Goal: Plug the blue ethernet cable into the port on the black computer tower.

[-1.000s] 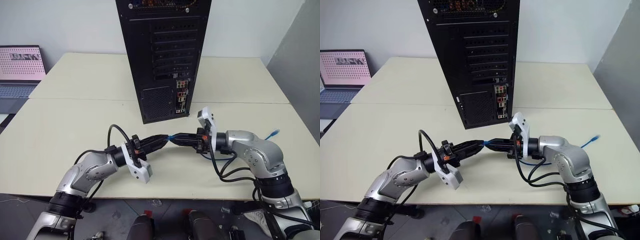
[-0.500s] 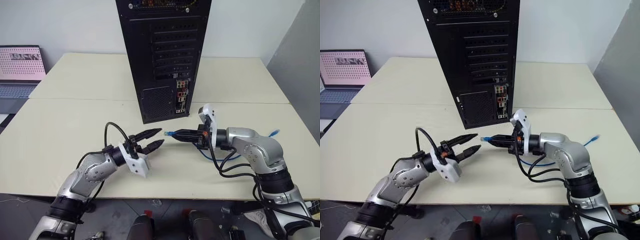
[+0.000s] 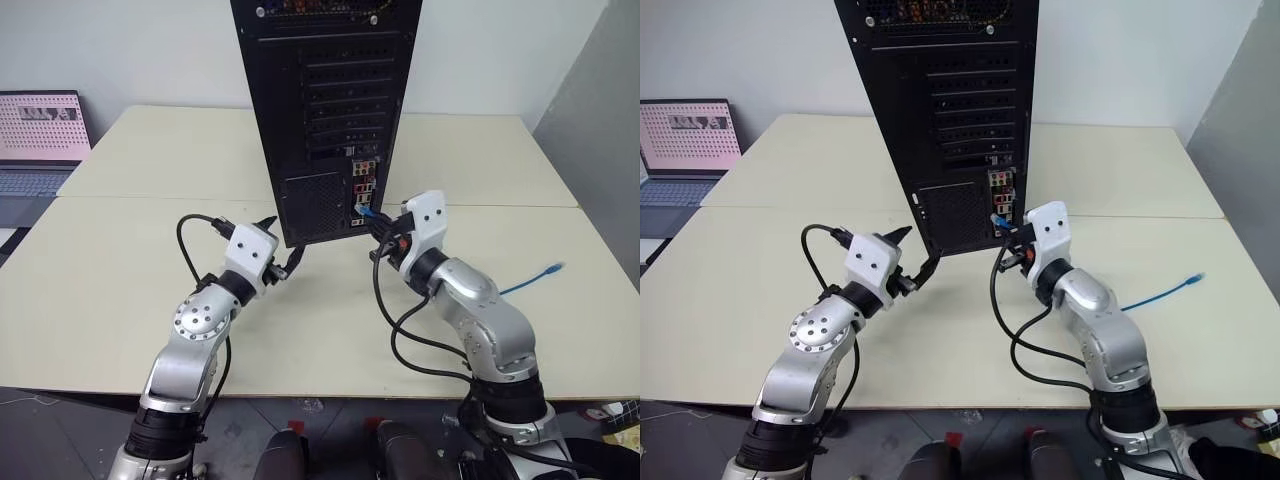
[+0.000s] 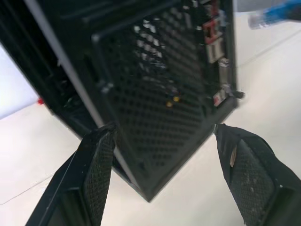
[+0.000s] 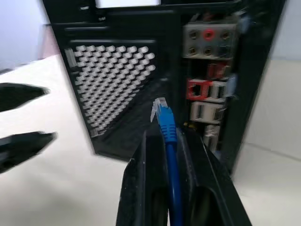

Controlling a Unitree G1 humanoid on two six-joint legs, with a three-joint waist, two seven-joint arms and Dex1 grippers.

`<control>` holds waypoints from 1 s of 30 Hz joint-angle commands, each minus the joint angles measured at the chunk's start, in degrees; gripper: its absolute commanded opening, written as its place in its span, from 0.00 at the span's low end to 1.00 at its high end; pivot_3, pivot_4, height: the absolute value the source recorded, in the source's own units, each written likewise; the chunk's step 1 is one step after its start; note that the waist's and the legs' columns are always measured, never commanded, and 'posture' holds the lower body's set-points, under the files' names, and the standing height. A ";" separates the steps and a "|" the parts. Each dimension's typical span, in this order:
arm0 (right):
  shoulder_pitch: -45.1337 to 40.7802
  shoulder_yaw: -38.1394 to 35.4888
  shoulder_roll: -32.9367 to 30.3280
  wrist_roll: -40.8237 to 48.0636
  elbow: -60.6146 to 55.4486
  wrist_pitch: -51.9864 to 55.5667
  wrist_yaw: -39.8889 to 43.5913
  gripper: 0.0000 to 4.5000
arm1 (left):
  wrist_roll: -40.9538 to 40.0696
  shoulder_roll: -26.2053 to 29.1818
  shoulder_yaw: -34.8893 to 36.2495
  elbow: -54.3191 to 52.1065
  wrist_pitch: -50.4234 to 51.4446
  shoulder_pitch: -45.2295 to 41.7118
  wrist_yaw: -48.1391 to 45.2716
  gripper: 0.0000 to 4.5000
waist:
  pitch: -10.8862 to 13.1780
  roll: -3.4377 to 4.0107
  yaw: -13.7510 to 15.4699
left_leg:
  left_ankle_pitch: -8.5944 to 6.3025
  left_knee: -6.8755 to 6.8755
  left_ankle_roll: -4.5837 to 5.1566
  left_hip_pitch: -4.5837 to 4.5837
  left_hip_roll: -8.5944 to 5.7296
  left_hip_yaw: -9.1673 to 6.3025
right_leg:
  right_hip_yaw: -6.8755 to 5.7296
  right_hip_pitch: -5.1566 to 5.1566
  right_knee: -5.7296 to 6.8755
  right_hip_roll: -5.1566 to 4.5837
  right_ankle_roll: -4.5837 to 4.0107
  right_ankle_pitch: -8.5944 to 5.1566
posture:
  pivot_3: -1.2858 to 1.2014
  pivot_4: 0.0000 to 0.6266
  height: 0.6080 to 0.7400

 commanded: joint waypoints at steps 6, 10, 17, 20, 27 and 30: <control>-2.05 1.85 8.94 -7.64 6.89 -6.64 -11.48 0.00 | -1.83 -0.57 2.40 -6.07 8.29 -3.43 0.77 0.77 | 0.00 0.00 0.05 | 0.00 0.00 -0.01 -0.02 0.00 0.01 | 0.02 -0.01 -0.02 -0.01 0.00 0.00 | 0.52 0.24 1.00; -2.81 1.76 11.32 -8.59 9.55 -8.87 -13.42 0.00 | -4.63 -1.27 3.42 -6.68 10.24 -3.98 -0.31 0.77 | 0.00 0.00 0.04 | 0.00 -0.01 -0.01 -0.02 0.00 0.01 | 0.02 -0.03 -0.02 -0.01 0.00 0.00 | 0.52 0.24 1.00; -5.56 0.60 13.58 -9.67 13.70 -12.67 -15.48 0.00 | -9.30 -1.16 4.33 -7.45 9.32 -4.22 -3.98 0.77 | 0.00 0.00 0.02 | 0.00 -0.01 -0.01 -0.02 0.00 0.02 | 0.02 -0.03 -0.03 -0.02 -0.01 0.00 | 0.52 0.24 1.00; -6.69 0.27 13.48 -9.79 15.02 -13.86 -15.78 0.00 | -11.52 -0.97 4.94 -7.27 9.74 -4.23 -5.34 0.77 | 0.00 0.01 0.01 | 0.00 -0.01 -0.01 -0.02 0.01 0.03 | 0.03 -0.03 -0.03 -0.02 -0.01 0.00 | 0.52 0.24 1.00; -7.85 -0.55 13.72 -9.64 17.25 -15.12 -15.97 0.00 | -11.85 0.25 4.66 -6.32 8.24 -4.52 -7.02 0.77 | 0.00 0.01 0.01 | 0.00 -0.03 -0.01 -0.02 0.00 0.04 | 0.03 -0.04 -0.04 -0.01 -0.01 0.00 | 0.52 0.24 1.00; -8.46 -0.52 14.22 -9.27 17.96 -15.07 -15.94 0.00 | -11.32 1.48 4.63 -5.53 7.18 -4.42 -8.26 0.77 | 0.00 0.01 0.00 | 0.00 -0.03 -0.01 -0.02 0.00 0.05 | 0.04 -0.05 -0.04 -0.01 -0.01 0.00 | 0.52 0.24 1.00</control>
